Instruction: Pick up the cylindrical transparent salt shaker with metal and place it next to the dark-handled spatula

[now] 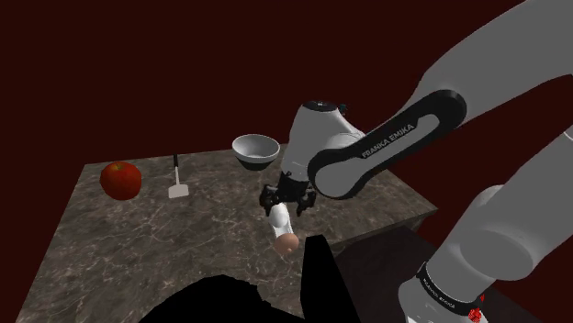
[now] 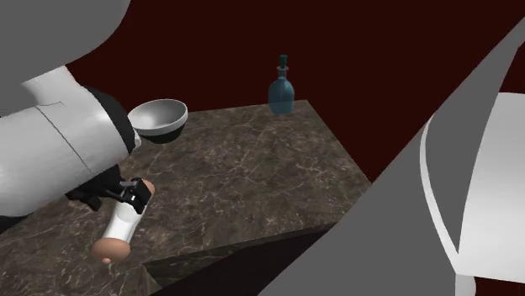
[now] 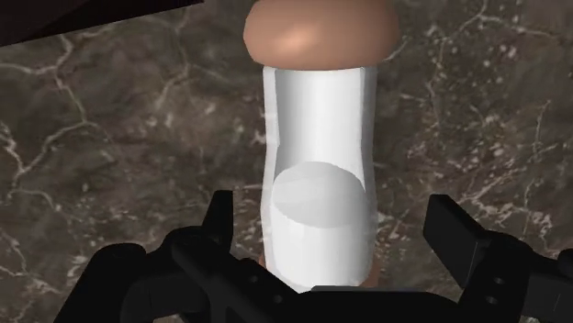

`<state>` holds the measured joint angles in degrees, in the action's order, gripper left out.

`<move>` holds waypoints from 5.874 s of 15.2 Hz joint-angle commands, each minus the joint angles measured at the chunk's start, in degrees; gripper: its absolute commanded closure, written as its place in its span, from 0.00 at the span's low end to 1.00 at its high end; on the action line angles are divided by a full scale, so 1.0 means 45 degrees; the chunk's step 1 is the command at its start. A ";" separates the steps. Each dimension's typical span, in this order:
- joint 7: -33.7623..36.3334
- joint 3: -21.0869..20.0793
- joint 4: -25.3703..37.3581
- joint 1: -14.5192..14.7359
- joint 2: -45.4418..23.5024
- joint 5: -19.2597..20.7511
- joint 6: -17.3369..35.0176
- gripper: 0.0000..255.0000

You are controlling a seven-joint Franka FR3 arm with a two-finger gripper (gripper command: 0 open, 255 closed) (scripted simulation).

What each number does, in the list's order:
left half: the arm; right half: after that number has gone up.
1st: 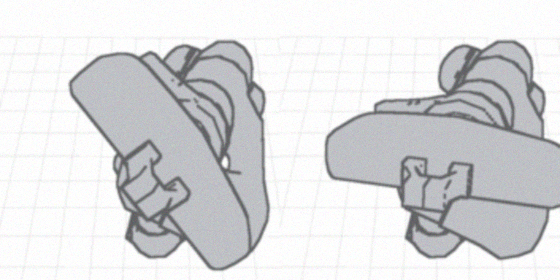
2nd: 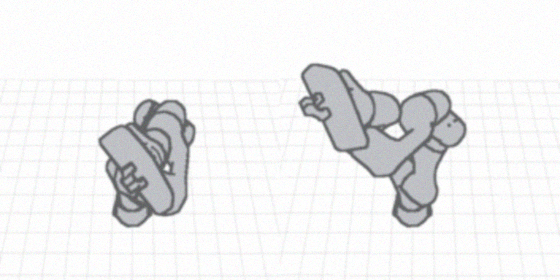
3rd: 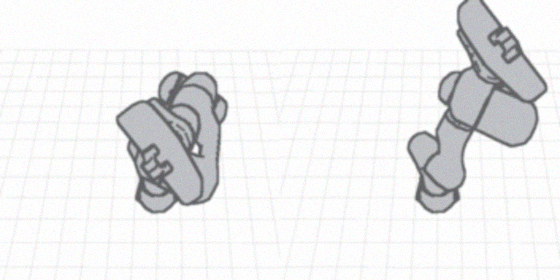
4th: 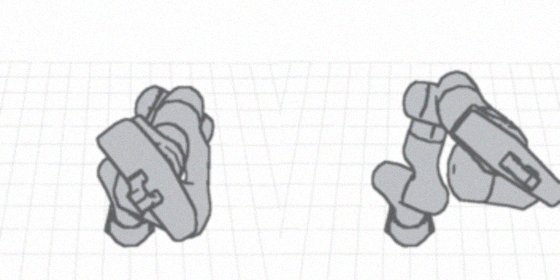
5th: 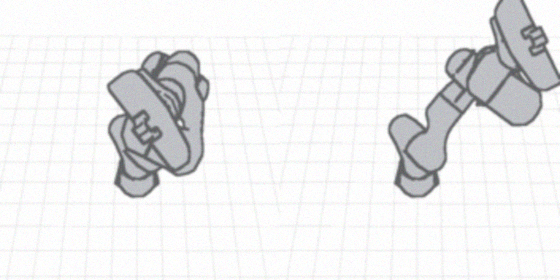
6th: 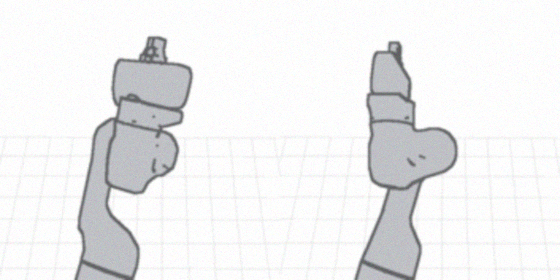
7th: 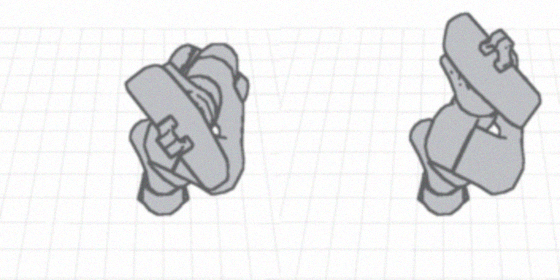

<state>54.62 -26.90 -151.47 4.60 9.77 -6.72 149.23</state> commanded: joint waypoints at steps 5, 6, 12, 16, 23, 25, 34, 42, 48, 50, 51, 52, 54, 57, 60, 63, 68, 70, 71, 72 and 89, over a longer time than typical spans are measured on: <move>0.3251 -0.1277 -0.0212 -0.0909 -0.0942 0.3488 0.1132 0.00; 0.3495 -0.1312 -0.0201 -0.1018 -0.1179 0.3829 0.1310 0.00; 0.3925 -0.1325 -0.0170 -0.1160 -0.1563 0.4428 0.1577 0.00; 0.3925 -0.1325 -0.0170 -0.1160 -0.1563 0.4429 0.1577 1.00; 0.3934 -0.1327 -0.0171 -0.1159 -0.1566 0.4434 0.1579 1.00; 0.3925 -0.1325 -0.0170 -0.1160 -0.1563 0.4428 0.1577 1.00; 0.2045 -0.0948 0.0058 -0.0449 0.0252 0.2043 -0.0136 1.00; 0.1200 -0.0497 0.0532 0.0007 0.1523 0.1085 -0.1762 1.00; 0.0808 -0.0197 0.1019 0.0215 0.2289 0.0714 -0.2967 1.00; 0.0706 -0.0106 0.1204 0.0264 0.2511 0.0631 -0.3361 1.00; 0.0658 -0.0062 0.1301 0.0285 0.2616 0.0595 -0.3557 1.00; 0.0615 -0.0020 0.1396 0.0303 0.2712 0.0565 -0.3745 1.00; 0.1237 -0.0485 0.2363 0.0040 0.1670 0.1059 -0.3726 1.00; 0.2268 -0.1124 0.3897 -0.0285 0.0076 0.2018 -0.3850 1.00; 0.3376 -0.1606 0.5551 -0.0397 -0.1585 0.3193 -0.4178 1.00; 0.4432 -0.1839 0.7345 -0.0177 -0.3297 0.4436 -0.4718 1.00; 0.5697 -0.1705 1.0704 0.0888 -0.6127 0.6189 -0.5993 1.00; 0.5985 -0.1544 1.2212 0.1472 -0.7246 0.6724 -0.6602 1.00; 0.6086 -0.1459 1.3014 0.1781 -0.7811 0.6964 -0.6928 1.00; 0.6153 -0.1353 1.3854 0.2117 -0.8381 0.7178 -0.7267 1.00; 0.6585 -0.0604 1.6818 0.3612 -1.1500 0.8308 -0.7310 1.00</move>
<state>84.06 -29.74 -75.41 20.87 -41.73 30.48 115.70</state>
